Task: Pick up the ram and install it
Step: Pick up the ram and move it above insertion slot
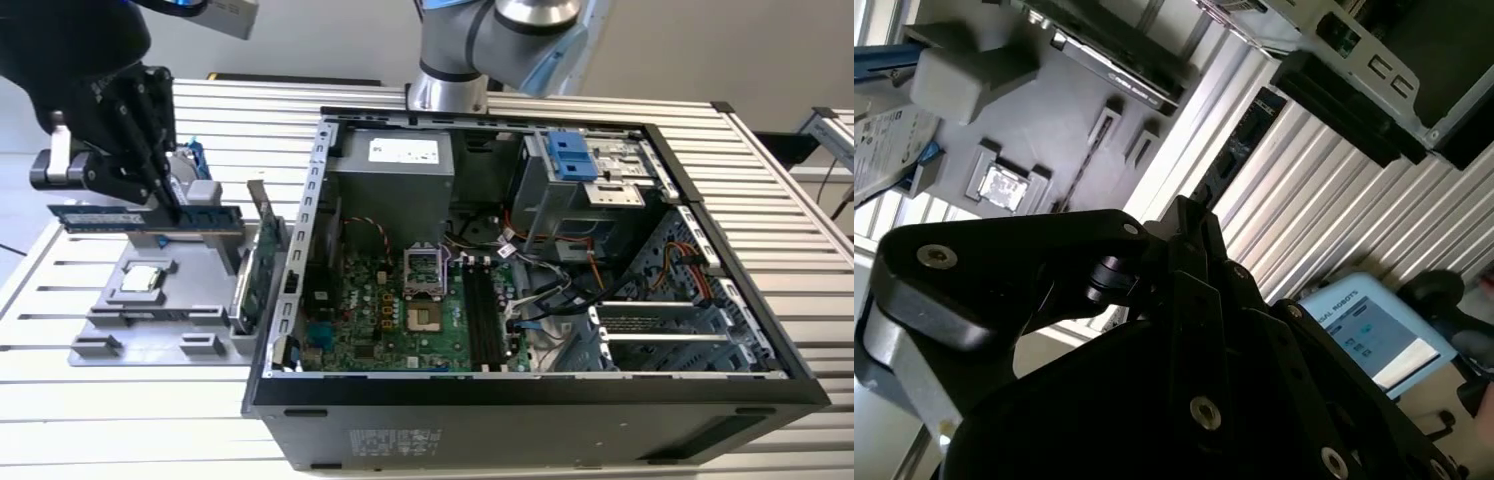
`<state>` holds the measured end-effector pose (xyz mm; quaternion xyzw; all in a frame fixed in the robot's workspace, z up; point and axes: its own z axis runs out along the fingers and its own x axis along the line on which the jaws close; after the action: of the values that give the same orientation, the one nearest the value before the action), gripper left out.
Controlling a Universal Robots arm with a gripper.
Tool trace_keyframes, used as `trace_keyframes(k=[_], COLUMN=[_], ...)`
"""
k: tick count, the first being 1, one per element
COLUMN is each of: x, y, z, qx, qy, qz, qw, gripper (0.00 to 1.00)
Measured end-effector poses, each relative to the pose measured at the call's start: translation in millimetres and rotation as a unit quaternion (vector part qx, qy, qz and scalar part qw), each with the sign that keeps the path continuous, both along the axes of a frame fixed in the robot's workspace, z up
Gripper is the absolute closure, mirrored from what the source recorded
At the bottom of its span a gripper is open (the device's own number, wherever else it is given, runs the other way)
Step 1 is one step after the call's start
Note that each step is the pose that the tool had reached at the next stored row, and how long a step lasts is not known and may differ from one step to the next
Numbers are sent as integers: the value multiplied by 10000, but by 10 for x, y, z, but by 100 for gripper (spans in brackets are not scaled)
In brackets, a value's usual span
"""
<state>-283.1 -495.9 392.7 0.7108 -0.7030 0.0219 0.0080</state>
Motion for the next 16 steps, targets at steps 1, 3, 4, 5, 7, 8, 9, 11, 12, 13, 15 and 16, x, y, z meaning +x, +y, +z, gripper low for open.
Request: trace_keyframes(k=[1, 3, 4, 5, 7, 8, 9, 11, 12, 13, 15, 16], x=[20, 66, 88, 111, 159, 180, 204, 255, 281, 308, 359, 386], y=[0, 0, 0, 0, 0, 0, 0, 0, 0, 0, 0, 0], z=[1, 0, 0, 0, 0, 0, 0, 0, 0, 0, 0, 0], qx=[0, 0, 0, 0, 0, 0, 0, 0, 0, 0, 0, 0], qy=[0, 0, 0, 0, 0, 0, 0, 0, 0, 0, 0, 0], qz=[0, 0, 0, 0, 0, 0, 0, 0, 0, 0, 0, 1], qw=[10000, 10000, 10000, 10000, 10000, 10000, 10000, 10000, 10000, 10000, 10000, 10000], gripper=[100, 100, 100, 100, 100, 100, 100, 100, 100, 100, 100, 100])
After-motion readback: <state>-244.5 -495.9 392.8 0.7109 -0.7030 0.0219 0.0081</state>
